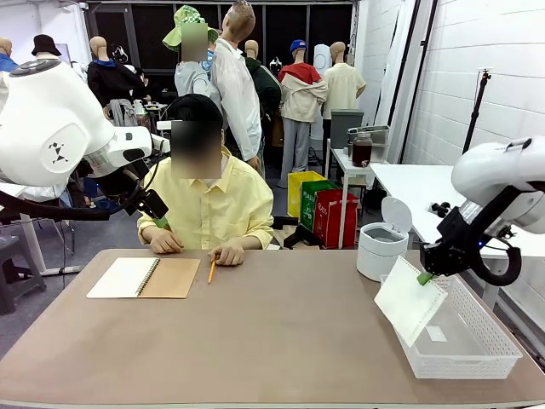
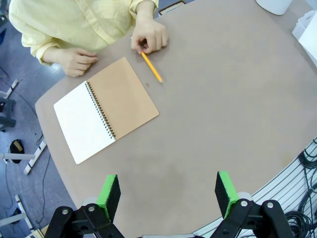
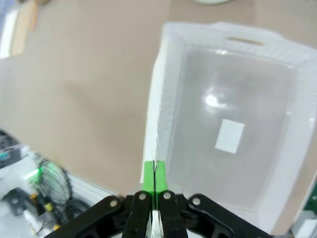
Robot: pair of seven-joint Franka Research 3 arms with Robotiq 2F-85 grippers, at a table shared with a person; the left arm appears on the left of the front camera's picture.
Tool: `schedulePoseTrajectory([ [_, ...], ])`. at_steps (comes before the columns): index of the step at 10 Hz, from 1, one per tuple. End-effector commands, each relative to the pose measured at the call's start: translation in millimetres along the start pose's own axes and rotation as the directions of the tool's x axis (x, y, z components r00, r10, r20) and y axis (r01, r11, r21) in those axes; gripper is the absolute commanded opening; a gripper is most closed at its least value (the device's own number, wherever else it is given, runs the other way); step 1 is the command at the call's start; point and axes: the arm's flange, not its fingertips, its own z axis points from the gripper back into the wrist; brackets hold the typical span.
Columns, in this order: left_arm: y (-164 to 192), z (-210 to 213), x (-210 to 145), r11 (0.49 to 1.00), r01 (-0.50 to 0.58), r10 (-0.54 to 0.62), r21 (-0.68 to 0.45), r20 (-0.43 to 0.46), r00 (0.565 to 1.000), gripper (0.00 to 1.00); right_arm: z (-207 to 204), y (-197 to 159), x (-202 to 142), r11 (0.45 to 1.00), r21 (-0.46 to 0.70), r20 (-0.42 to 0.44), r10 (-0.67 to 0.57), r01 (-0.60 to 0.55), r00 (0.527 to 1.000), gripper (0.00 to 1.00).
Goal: Sort the paper based on its condition.
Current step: If a person hands you a paper, place it in the Organizing basket , and if it's crumpled, put it in the Trash can.
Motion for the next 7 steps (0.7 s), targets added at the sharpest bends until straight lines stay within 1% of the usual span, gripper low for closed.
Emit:
schedulePoseTrajectory([
  [1, 0.6, 0.2, -0.1, 1.000, 0.000, 0.000, -0.002, 0.006, 1.000, 1.00, -12.5, -6.9, -4.0, 0.997, -0.073, 0.023, -0.033, 0.035, 0.999, 0.00],
  [2, 0.6, 0.2, -0.1, 1.000, 0.000, 0.000, -0.002, 0.006, 1.000, 1.00, -12.8, -11.8, -7.5, 0.995, -0.085, 0.048, -0.051, 0.055, 0.998, 0.00],
  [5, 0.6, 0.2, -0.1, 1.000, 0.000, 0.000, -0.002, 0.006, 1.000, 1.00, -17.4, -29.6, -18.7, 0.973, -0.188, 0.079, -0.122, 0.135, 0.989, 0.00],
  [7, 0.6, 0.2, -0.1, 1.000, 0.000, 0.000, -0.002, 0.006, 1.000, 1.00, -25.8, -35.0, -22.1, 0.969, -0.202, 0.070, -0.133, 0.145, 0.989, 0.00],
])
